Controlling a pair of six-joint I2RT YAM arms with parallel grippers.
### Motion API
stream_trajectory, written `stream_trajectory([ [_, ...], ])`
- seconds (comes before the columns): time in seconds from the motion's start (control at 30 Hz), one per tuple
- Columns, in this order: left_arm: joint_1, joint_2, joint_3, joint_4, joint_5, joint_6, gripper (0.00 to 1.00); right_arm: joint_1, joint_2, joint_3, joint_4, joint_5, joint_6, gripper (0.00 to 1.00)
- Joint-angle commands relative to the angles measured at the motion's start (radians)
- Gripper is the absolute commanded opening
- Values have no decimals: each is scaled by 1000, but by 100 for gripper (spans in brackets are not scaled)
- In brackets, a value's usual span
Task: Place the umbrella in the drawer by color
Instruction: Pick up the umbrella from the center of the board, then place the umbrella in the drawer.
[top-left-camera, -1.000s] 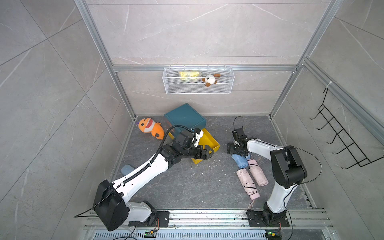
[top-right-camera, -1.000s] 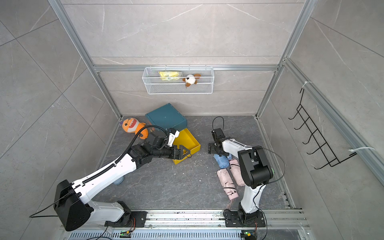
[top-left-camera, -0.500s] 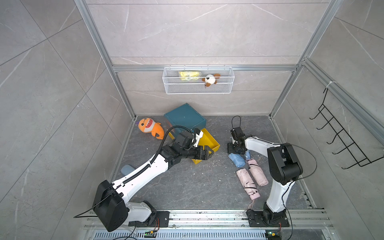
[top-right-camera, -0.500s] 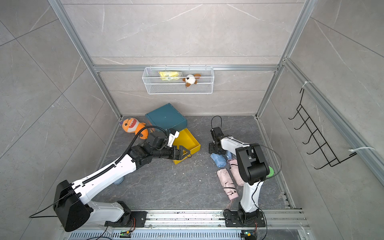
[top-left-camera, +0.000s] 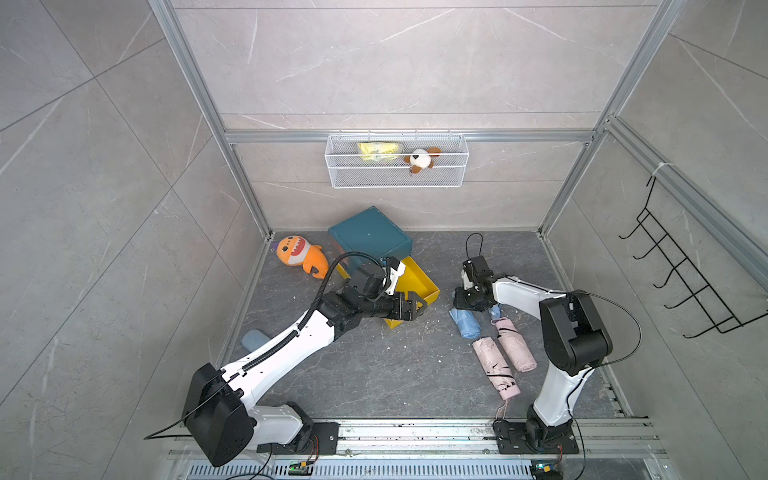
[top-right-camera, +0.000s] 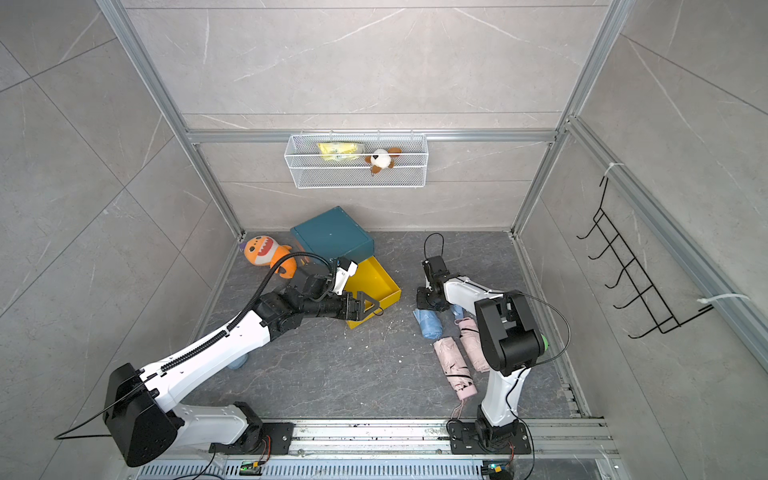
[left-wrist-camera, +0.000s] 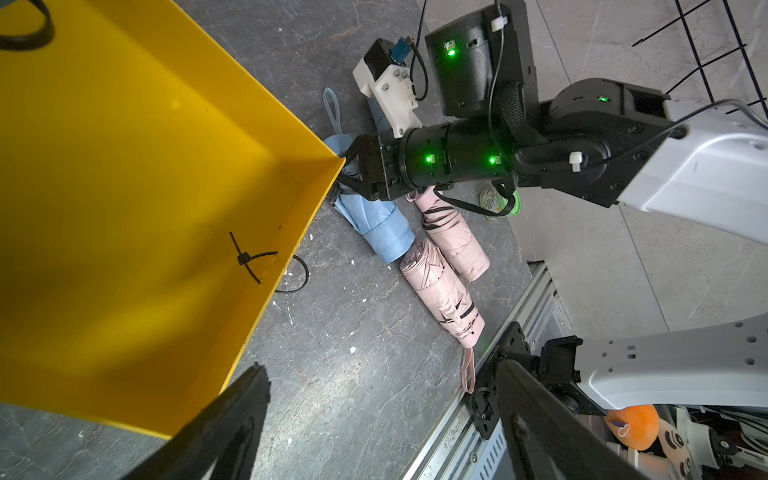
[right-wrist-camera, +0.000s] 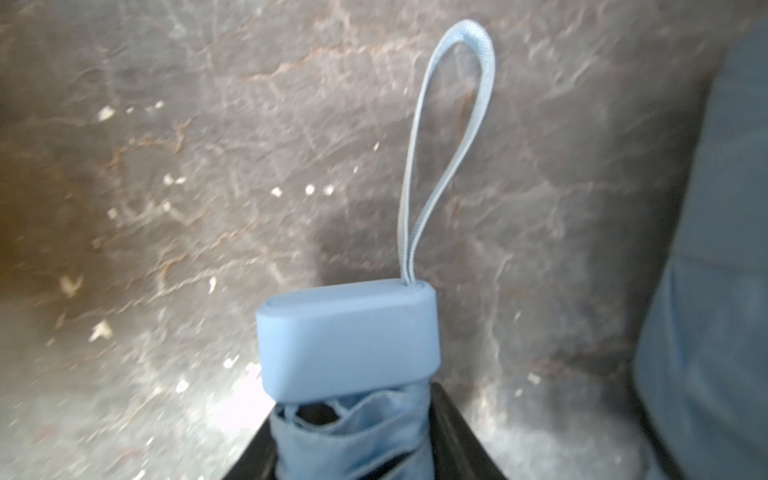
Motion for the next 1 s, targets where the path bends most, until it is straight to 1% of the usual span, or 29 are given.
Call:
stream_trajectory([
  [0.0,-1,-9,44,-13,-6,37,89,8,-89,-10,-1,-51,39,34],
  [0.17,1,-9,84,-53,-31,56,89,8,-203,7,-33,-56,48,33],
  [0.3,1,1,108,-71,-46,68,89,8,-264,34,-61,-76,50,32],
  [0.43,1,26,139,-77,-45,70,89,8,-327,74,-79,-99,68,31],
  [0.6,-2,81,179,-60,-40,57,89,15,-395,147,-67,-148,123,29],
  [0.73,-9,117,190,-3,-39,33,89,55,-406,205,-38,-160,173,29],
  [0.97,-53,154,205,59,-64,19,89,127,-345,275,39,-177,248,29],
])
